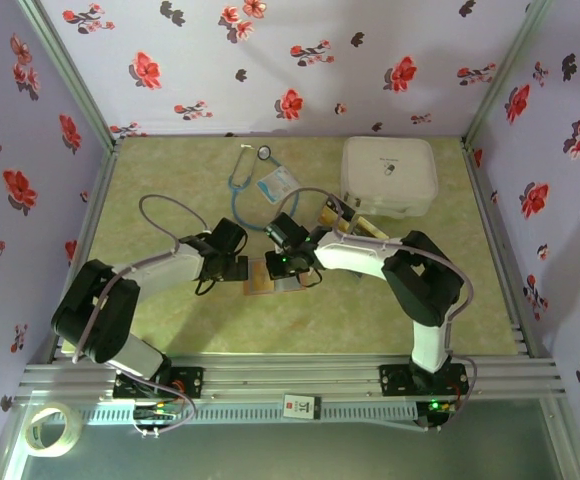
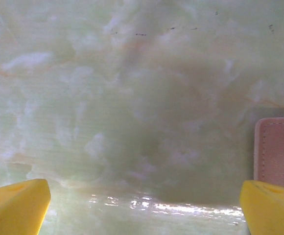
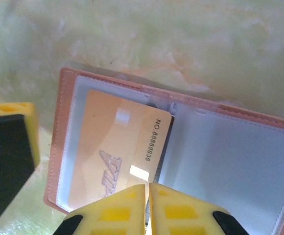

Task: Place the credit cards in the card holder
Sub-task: Insert the credit card into the card slot.

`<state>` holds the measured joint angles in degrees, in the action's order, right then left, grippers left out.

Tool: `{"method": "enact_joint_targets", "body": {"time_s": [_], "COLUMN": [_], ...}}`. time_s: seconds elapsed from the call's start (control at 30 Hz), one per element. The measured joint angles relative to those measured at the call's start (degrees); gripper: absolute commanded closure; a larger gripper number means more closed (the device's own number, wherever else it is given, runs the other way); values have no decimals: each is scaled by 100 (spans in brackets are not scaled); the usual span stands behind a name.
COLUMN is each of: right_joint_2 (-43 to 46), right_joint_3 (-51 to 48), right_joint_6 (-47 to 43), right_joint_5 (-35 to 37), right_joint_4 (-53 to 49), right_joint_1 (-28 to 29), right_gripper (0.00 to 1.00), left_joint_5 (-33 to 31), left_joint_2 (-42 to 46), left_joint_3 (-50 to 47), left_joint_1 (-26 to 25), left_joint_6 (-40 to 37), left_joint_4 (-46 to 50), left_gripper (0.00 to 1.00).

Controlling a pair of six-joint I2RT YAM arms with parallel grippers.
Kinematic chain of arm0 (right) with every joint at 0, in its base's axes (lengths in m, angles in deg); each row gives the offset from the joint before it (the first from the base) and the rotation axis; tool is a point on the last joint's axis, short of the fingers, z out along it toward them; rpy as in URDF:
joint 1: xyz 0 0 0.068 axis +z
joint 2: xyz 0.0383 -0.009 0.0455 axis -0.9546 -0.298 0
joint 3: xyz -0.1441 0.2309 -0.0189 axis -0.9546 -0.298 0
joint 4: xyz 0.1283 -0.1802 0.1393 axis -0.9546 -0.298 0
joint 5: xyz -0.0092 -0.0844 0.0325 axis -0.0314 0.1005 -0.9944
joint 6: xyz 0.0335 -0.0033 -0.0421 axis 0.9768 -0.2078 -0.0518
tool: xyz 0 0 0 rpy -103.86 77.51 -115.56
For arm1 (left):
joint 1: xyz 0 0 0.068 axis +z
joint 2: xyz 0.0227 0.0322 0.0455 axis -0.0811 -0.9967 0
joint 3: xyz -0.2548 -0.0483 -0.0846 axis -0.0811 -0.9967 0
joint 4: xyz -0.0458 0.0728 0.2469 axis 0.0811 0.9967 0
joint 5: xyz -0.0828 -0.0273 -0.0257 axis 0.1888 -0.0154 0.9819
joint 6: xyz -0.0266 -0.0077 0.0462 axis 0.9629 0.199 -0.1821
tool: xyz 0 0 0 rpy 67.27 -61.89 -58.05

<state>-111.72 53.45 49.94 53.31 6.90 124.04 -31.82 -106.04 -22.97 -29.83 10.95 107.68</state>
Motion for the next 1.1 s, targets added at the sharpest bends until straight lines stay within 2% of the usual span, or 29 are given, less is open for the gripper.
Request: {"method": "enact_joint_targets", "body": {"time_s": [1.1], "right_joint_2": [-404], "right_joint_3": [164], "right_joint_6": [0], "right_joint_5": [-219], "right_joint_4": [105], "right_joint_1": [-9], "right_gripper": [93], "left_joint_5": [-79], "left_joint_2": [-400], "left_joint_3": [151], "left_joint_1": [0], "left_joint_6": [-68], "left_joint_4": [129], "left_gripper": [0]}}
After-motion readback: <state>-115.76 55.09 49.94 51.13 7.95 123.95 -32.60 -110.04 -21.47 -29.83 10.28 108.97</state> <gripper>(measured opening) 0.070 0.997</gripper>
